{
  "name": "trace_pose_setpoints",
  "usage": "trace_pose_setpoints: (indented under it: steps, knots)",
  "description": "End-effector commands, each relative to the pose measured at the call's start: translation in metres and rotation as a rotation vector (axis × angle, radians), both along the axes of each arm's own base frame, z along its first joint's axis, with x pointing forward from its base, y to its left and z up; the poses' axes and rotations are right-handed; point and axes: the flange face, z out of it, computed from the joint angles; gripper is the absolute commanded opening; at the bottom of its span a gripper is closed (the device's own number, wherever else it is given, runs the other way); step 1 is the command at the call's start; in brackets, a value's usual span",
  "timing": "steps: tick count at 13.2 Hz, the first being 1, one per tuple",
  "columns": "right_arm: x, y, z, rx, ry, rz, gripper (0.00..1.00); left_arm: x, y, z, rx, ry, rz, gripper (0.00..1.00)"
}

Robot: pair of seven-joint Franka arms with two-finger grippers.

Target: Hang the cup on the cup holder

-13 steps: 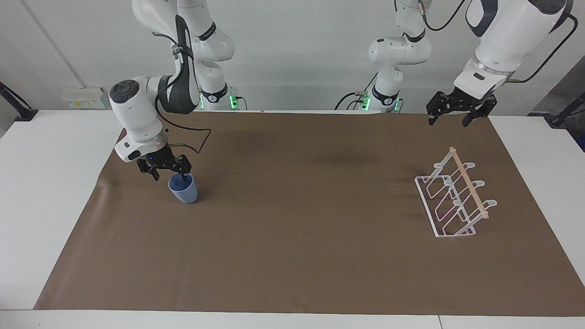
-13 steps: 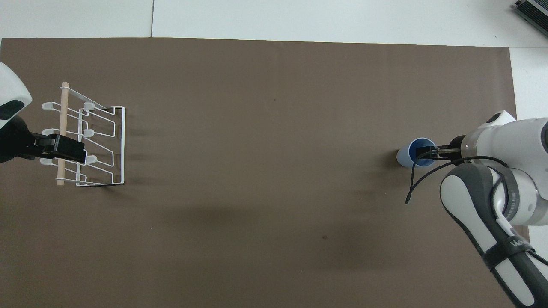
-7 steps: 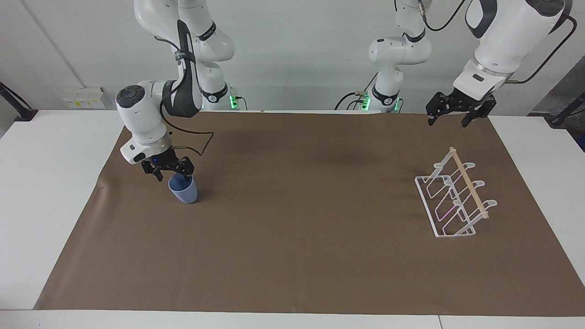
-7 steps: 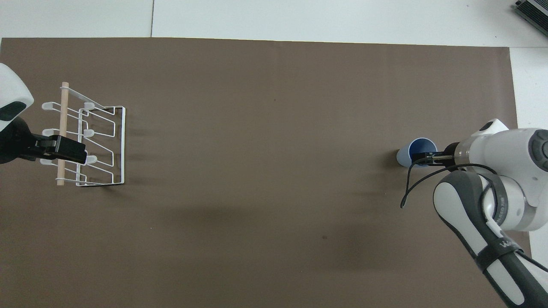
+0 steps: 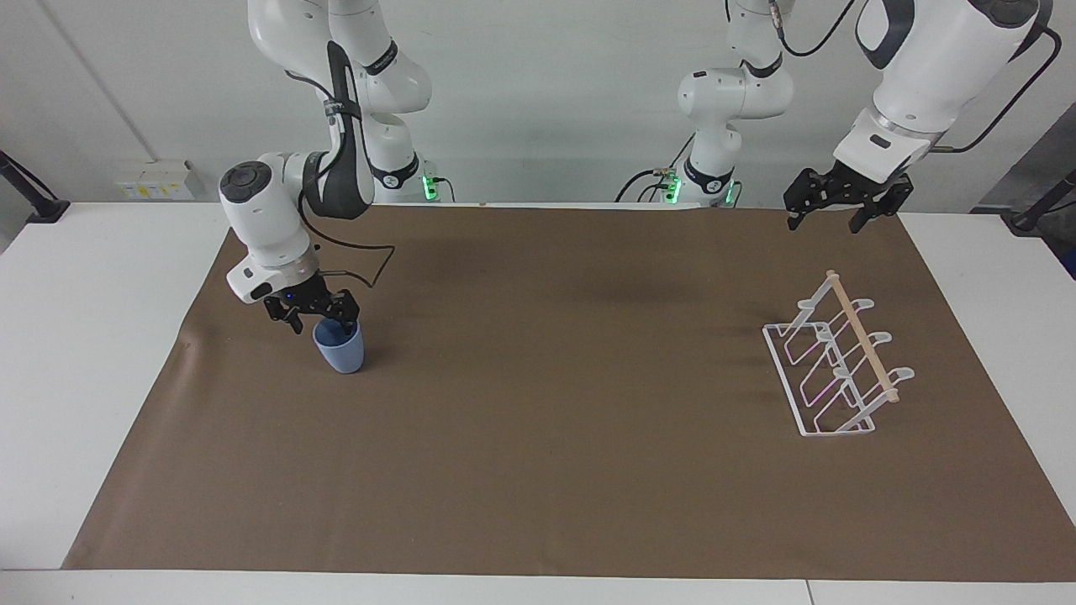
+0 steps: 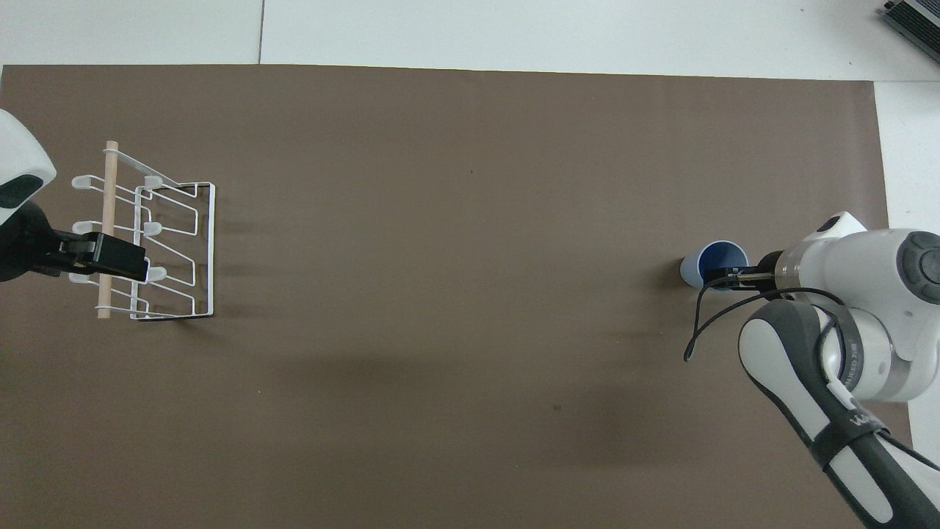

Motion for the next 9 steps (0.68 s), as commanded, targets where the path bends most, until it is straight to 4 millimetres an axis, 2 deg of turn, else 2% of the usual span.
trace_pose_setpoints:
  steps: [1,3,6,7,9]
  knots:
    - [0.0027,-0.0036,0.0017,0.009,-0.021,0.010,0.75,-0.0101,0.0021,-0.0006,-0.007,-0.008,0.006,1.00]
    - [0.0107,-0.0066,0.0062,0.008,-0.033,0.004,0.46,-0.0125,0.0039,-0.0068,-0.004,0.006,0.020,1.00]
    - [0.0108,-0.0074,0.0057,0.008,-0.030,-0.001,0.07,-0.0123,0.0103,-0.0083,-0.003,0.005,0.048,1.00]
    - [0.0108,-0.0074,0.0057,0.008,-0.030,-0.002,0.00,-0.0124,0.0103,-0.0090,-0.003,0.006,0.049,1.00]
    - [0.0109,-0.0099,0.0063,0.008,-0.030,-0.008,0.00,-0.0135,0.0103,-0.0096,-0.002,0.008,0.049,1.00]
